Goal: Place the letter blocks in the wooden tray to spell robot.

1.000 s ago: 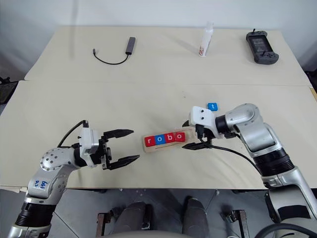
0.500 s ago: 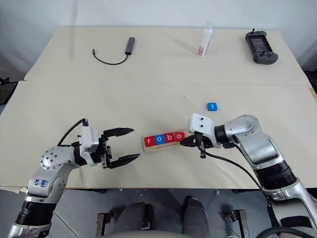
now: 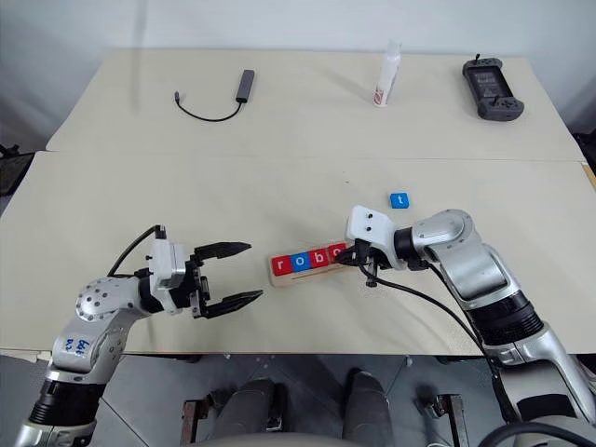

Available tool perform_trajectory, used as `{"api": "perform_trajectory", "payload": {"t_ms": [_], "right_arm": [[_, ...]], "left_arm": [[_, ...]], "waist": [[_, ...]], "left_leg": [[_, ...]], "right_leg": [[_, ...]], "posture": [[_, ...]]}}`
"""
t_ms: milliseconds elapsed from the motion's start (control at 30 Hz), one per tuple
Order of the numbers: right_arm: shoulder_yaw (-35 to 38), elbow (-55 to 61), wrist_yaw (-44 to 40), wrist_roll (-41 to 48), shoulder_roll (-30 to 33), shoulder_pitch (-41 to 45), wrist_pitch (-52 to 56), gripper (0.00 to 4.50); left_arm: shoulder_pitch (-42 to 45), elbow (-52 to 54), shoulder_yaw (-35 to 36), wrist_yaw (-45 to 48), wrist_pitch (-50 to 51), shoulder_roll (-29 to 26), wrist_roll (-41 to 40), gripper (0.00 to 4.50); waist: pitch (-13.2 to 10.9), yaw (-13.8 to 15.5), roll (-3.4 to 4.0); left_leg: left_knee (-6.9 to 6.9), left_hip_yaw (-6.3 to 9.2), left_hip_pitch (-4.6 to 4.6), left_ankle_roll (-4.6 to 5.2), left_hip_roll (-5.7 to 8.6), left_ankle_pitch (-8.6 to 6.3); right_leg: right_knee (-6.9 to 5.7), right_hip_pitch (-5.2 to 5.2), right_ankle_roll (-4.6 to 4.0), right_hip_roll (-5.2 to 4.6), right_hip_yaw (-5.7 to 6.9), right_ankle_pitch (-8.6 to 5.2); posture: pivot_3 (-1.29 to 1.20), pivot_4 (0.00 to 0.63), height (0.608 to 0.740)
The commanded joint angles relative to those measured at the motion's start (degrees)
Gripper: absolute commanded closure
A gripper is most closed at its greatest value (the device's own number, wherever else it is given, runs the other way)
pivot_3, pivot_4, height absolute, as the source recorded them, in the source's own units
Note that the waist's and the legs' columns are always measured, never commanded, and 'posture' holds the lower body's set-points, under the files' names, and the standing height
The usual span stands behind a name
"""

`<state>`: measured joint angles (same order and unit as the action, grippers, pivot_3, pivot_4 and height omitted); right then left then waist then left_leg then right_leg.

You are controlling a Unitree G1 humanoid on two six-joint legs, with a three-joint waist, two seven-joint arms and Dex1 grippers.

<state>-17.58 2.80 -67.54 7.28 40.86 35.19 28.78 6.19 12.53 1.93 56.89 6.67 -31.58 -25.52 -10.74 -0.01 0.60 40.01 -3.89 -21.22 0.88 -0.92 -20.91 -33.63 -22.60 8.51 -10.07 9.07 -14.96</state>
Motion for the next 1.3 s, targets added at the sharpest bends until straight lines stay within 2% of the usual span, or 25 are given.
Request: {"api": "perform_trajectory", "payload": {"t_ms": [33, 167, 367, 467, 667, 1300], "right_arm": [[2.1, 0.2, -1.3, 1.5, 0.6, 1.7, -1.1, 4.46], [3.4, -6.1, -0.7, 0.8, 0.3, 5.4, -3.4, 4.46], [1.2, -20.9, 2.3, -4.0, -3.6, 10.6, -12.1, 4.46], [0.4, -24.7, 1.2, -5.3, -5.3, 11.7, -14.9, 4.46], [-0.5, -25.2, -2.6, -6.1, -5.8, 11.3, -16.0, 4.46], [1.0, -20.2, -4.6, -6.0, -4.3, 8.1, -14.3, 4.46]], "left_arm": [[-0.4, 1.8, 1.2, -0.5, -1.2, 0.0, -0.6, 0.0], [-0.3, 1.6, 1.2, -0.6, -1.2, -0.1, -0.6, 0.0], [0.5, 1.1, 1.1, -0.6, -1.3, -0.1, -0.6, 0.0], [0.6, 1.3, 1.1, -0.7, -1.1, -0.2, -0.6, 0.0], [-0.6, 2.4, 2.1, -1.2, -1.0, -0.8, -0.8, 0.0], [-0.2, 2.3, 2.2, -1.4, -0.8, -1.2, -0.8, 0.0]], "waist": [[0.0, 0.0, 0.0], [0.0, -0.1, 0.0], [0.0, -0.2, 0.0], [0.0, -0.3, 0.0], [0.0, -0.3, 0.01], [0.0, -0.2, 0.01]], "left_leg": [[0.0, 0.0, 0.0, 0.0, 0.0, 0.0], [0.0, -0.02, 0.0, 0.0, 0.0, 0.0], [-0.01, -0.02, 0.01, 0.0, 0.0, 0.0], [-0.02, -0.04, 0.0, 0.0, 0.0, 0.0], [-0.02, -0.03, 0.01, -0.01, -0.01, 0.01], [-0.02, -0.03, 0.01, -0.01, -0.01, 0.0]], "right_leg": [[0.0, 0.0, 0.0, 0.0, 0.0, 0.0], [0.0, 0.0, 0.0, 0.0, -0.01, 0.0], [-0.01, 0.0, 0.0, 0.0, 0.0, 0.0], [0.0, -0.01, 0.0, 0.0, 0.0, 0.0], [-0.01, -0.01, 0.0, 0.0, -0.01, 0.0], [-0.02, -0.01, 0.0, 0.0, -0.01, 0.0]], "posture": [[0.0, 0.15, 0.74], [0.0, 0.15, 0.74], [0.0, 0.15, 0.74], [0.0, 0.15, 0.74], [0.0, 0.15, 0.74], [0.0, 0.15, 0.74]]}}
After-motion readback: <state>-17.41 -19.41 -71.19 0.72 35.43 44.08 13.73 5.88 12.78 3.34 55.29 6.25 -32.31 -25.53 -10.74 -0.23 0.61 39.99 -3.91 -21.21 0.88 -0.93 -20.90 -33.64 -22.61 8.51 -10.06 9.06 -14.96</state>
